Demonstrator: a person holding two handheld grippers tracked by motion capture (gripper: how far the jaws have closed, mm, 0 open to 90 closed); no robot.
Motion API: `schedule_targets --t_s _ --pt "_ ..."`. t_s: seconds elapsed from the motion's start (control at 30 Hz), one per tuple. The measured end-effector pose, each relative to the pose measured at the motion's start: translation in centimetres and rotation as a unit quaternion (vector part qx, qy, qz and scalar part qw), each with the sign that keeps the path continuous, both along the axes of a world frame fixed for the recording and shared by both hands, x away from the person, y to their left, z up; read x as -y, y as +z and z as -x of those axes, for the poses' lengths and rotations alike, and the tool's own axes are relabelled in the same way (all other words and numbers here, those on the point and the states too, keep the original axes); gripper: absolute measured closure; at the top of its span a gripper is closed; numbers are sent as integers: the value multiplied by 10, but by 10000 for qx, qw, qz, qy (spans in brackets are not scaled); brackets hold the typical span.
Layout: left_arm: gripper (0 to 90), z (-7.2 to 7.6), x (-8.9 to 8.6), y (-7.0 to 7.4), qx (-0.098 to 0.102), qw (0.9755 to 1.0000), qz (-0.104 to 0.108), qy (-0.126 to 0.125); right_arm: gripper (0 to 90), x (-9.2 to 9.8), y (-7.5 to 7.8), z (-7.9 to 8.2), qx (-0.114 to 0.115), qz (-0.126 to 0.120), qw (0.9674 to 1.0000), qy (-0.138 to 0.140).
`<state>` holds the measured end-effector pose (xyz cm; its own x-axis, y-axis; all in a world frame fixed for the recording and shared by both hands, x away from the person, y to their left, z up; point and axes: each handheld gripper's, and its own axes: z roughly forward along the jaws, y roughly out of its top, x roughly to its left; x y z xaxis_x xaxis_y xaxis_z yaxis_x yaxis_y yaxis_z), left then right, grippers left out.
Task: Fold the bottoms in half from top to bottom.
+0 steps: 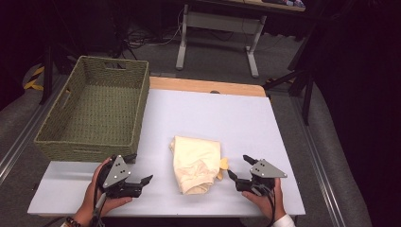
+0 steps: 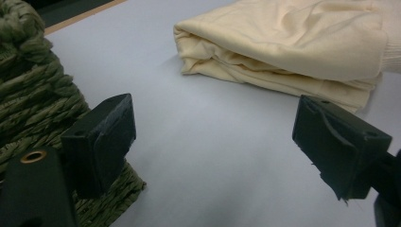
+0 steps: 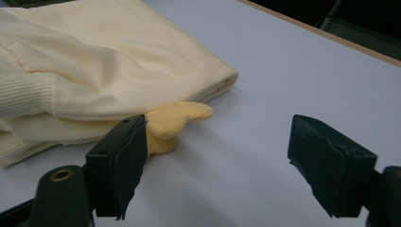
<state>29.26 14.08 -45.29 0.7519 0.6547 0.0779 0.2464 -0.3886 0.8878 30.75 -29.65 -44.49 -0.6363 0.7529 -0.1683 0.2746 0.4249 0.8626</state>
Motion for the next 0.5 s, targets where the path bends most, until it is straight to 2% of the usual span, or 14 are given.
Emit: schedule_targets --t_s 0.17,0.23,0.27,0.3,0.4,0.5 --pt "151 2 8 4 62 9999 -62 -126 217 0 0 0 -98 -41 9999 -33" --pt "150 2 11 5 27 9998 -81 -160 215 0 0 0 -112 -60 9999 -43" --pt "143 1 14 7 -52 9997 7 -222 208 -1 3 -1 -159 -225 9996 -50" --pt "142 0 16 8 -50 9998 -7 -206 202 -2 4 -1 -161 -265 9995 -53" --pt "138 -1 19 12 -39 9996 84 -249 195 -4 5 -2 -167 -238 9996 -72" --pt "139 -3 23 16 -5 9998 163 -110 191 -10 8 -3 -115 -176 9998 -62"
